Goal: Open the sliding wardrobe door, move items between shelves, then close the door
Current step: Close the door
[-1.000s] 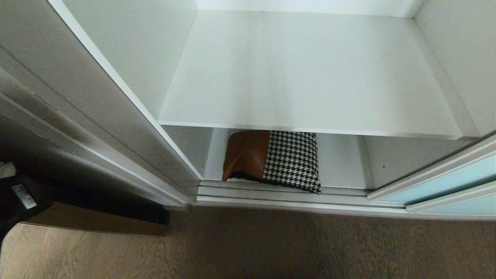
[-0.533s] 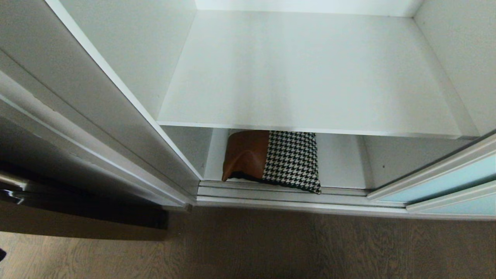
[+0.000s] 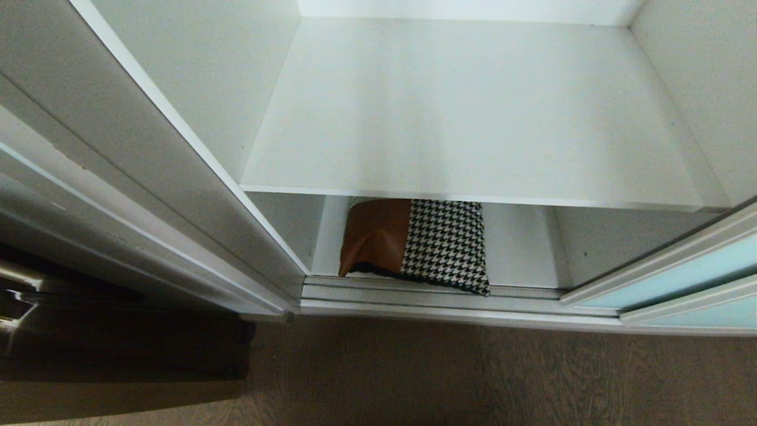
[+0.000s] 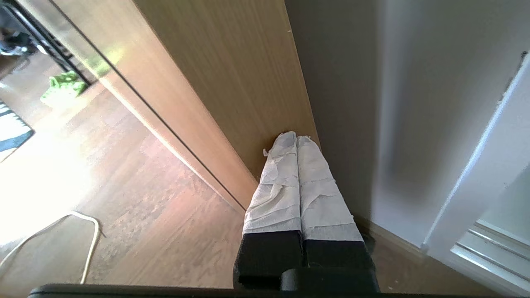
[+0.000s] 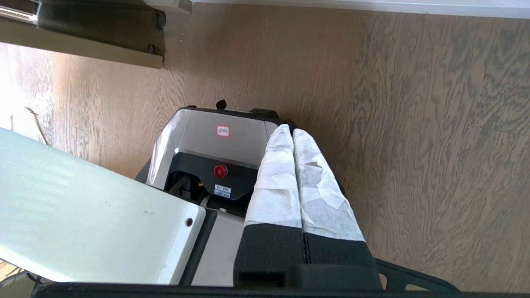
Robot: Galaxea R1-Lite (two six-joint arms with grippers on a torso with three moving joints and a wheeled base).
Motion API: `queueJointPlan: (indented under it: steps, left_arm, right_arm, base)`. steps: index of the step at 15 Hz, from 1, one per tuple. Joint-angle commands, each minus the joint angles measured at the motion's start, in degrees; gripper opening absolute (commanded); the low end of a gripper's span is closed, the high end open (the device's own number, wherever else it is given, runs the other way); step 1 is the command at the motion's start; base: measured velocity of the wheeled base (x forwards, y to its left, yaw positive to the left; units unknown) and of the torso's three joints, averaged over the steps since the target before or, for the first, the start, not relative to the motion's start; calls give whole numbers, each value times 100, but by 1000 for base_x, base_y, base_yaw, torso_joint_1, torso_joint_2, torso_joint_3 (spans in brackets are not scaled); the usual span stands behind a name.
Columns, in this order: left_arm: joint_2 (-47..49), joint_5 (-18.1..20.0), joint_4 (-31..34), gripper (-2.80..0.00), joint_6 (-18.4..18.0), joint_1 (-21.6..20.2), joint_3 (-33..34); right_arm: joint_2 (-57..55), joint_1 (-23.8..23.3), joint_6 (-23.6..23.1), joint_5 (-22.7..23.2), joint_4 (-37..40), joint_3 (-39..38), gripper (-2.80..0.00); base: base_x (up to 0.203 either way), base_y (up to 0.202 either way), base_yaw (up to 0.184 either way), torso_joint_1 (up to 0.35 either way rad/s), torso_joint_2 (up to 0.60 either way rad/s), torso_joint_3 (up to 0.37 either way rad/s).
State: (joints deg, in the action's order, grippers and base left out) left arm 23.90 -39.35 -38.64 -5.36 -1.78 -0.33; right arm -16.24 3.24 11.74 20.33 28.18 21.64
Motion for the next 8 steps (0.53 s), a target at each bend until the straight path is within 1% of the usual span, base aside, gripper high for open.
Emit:
queueJointPlan:
  steps: [1,2,3,4,5,6,8]
  left_arm:
    - [-571,14,621,-280,23,-209,39]
    - [-728,230,846,-280,31,-221,41]
    - [-782,554,1111,-280,100,-225,42]
    - [-788,807,1226,-280,254,-226,42]
    - [-793,1232,1332,-280,296,-227,42]
    - [-795,1739,1447,-280,278,-227,42]
    - [-795,2520,1592,-280,160,-227,42]
  right_arm:
    - [51,1,-23,14,65,25,-280]
    - [51,1,-22,14,65,25,-280]
    - [51,-7,-3,14,65,33,-280]
    - [51,-2,13,6,56,36,-280]
    - [51,-4,13,6,38,73,-280]
    - [51,1,-5,6,56,113,-280]
    - [60,1,-23,23,66,130,-280]
  base:
    - [0,0,0,0,0,0]
    - [0,0,0,0,0,0]
    - [0,0,0,0,0,0]
    - [0,0,0,0,0,0]
    - [0,0,0,0,0,0]
    - [0,0,0,0,0,0]
    - [0,0,0,0,0,0]
